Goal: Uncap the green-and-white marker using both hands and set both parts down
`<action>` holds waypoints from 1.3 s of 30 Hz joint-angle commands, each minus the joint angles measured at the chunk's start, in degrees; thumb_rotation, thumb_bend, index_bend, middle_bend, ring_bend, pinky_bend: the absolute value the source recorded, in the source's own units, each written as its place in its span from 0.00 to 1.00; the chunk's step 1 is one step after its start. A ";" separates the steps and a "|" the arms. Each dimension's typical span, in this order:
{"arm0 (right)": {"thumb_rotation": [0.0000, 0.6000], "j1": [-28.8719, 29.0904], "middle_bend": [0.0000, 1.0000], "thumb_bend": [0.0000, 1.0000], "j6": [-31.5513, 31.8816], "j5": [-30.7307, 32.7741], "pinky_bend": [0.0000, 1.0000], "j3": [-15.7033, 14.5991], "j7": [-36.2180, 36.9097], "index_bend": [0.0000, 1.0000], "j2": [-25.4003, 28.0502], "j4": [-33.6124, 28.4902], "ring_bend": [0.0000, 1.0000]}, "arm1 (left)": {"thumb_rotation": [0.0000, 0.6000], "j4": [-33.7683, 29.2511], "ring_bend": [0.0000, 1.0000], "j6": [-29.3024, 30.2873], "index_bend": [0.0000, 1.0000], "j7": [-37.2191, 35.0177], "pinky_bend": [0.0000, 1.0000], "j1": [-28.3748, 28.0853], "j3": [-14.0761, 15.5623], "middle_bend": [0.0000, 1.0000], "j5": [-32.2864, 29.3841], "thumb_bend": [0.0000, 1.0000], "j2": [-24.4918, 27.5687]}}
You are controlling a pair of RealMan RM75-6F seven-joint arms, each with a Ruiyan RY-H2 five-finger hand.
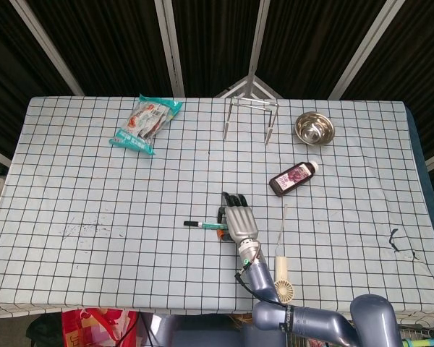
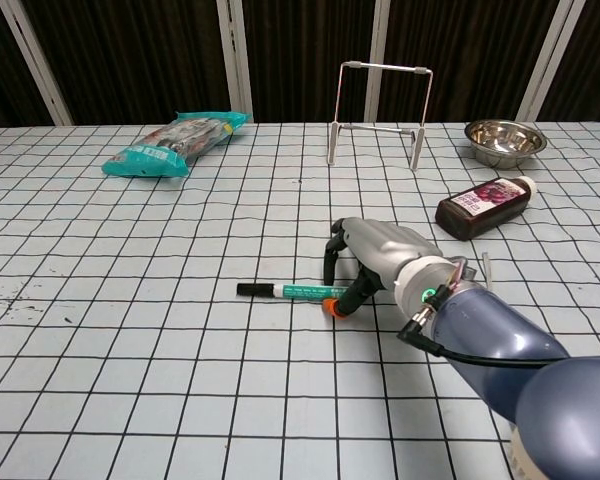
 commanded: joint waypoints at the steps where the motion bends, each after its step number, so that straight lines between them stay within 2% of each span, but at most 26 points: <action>1: 1.00 -0.22 0.09 0.39 -0.32 -0.91 0.04 -0.12 1.37 0.70 0.04 0.11 0.13 | 1.00 -0.08 0.00 0.14 0.06 0.10 0.00 0.06 -0.02 0.00 0.01 0.45 0.02; 6: 1.00 -1.06 0.09 0.40 -0.51 -3.14 0.04 -0.58 4.08 0.72 1.36 -1.22 0.14 | 1.00 0.05 0.00 0.06 0.06 0.06 0.00 0.07 -0.09 0.00 -0.19 0.45 -0.08; 11: 1.00 -2.74 0.09 0.41 1.25 -6.78 0.04 -1.04 6.56 0.73 5.08 -6.47 0.14 | 1.00 -0.13 0.00 0.10 0.07 0.23 0.00 -0.25 -0.15 0.00 0.45 0.45 -0.32; 15: 1.00 -4.38 0.09 0.41 3.75 -9.63 0.04 -1.61 6.82 0.73 9.16 -12.86 0.14 | 1.00 -0.65 0.00 0.64 0.07 0.90 0.00 -0.66 -0.23 0.00 1.74 0.45 -0.77; 20: 1.00 -6.21 0.09 0.41 6.26 -11.36 0.04 -2.21 4.22 0.73 15.91 -24.06 0.14 | 1.00 -2.90 0.00 2.34 0.10 2.81 0.00 -1.52 -0.45 0.00 5.11 0.45 -1.54; 27: 1.00 -6.46 0.09 0.41 7.87 -10.90 0.04 -2.53 -1.23 0.73 21.35 -35.98 0.14 | 1.00 -7.84 0.00 2.65 0.19 7.82 0.00 -3.23 -0.41 0.04 9.29 0.45 -2.66; 33: 1.00 -3.90 0.09 0.41 9.47 -8.37 0.04 -0.87 -7.16 0.73 20.68 -41.92 0.14 | 1.00 -11.92 0.00 2.56 0.21 12.68 0.00 -4.84 -1.07 0.05 11.79 0.45 -4.63; 39: 1.00 0.96 0.09 0.41 10.75 -3.38 0.04 3.00 -11.41 0.73 15.05 -42.49 0.14 | 1.00 -15.24 0.00 2.60 0.24 16.32 0.00 -6.23 -1.64 0.08 14.49 0.45 -6.69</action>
